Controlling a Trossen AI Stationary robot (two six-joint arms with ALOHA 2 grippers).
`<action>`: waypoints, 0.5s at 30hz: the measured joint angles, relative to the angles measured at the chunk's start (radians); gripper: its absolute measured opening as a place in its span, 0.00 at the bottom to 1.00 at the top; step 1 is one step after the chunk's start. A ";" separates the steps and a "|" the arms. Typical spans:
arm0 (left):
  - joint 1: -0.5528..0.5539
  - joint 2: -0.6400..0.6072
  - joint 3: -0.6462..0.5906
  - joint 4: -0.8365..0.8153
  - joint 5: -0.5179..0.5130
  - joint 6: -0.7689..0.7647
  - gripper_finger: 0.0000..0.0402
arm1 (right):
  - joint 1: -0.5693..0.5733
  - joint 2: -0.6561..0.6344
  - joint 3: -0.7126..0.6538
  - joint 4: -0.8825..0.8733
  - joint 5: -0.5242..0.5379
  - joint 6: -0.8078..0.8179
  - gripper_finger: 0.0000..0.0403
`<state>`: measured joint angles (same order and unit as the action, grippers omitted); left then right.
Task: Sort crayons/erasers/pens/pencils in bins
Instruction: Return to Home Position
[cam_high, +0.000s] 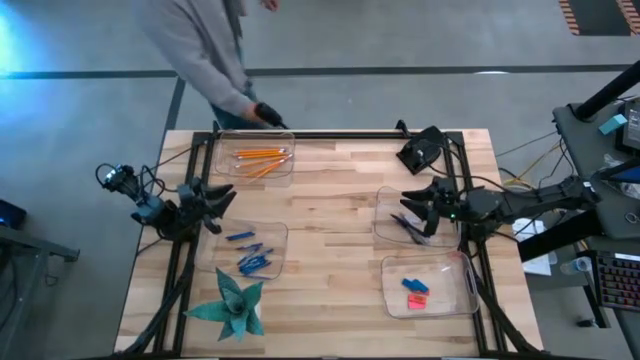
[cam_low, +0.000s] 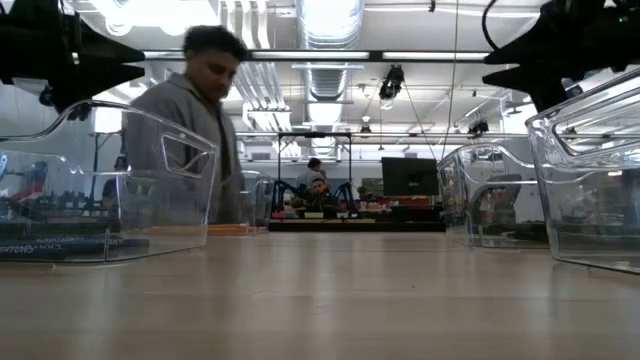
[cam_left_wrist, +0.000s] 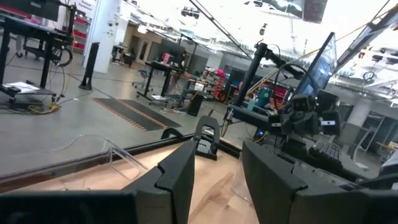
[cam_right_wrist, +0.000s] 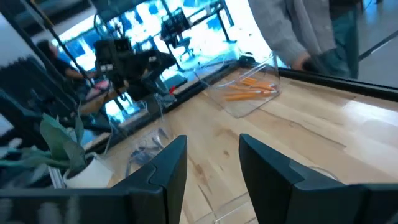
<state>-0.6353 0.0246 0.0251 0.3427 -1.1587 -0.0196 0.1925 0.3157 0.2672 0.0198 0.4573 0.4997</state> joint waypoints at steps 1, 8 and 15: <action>0.000 0.000 -0.003 -0.002 0.000 0.000 0.30 | 0.000 -0.014 -0.022 0.022 0.008 0.006 0.34; 0.000 0.002 -0.017 -0.009 -0.005 -0.052 0.30 | 0.001 -0.085 -0.163 0.217 0.016 0.025 0.34; 0.000 0.006 -0.018 -0.010 -0.008 -0.052 0.30 | 0.001 -0.127 -0.246 0.314 0.017 0.023 0.34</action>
<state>-0.6350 0.0303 0.0074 0.3324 -1.1663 -0.0719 0.1932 0.1890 0.0211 0.3340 0.4744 0.5228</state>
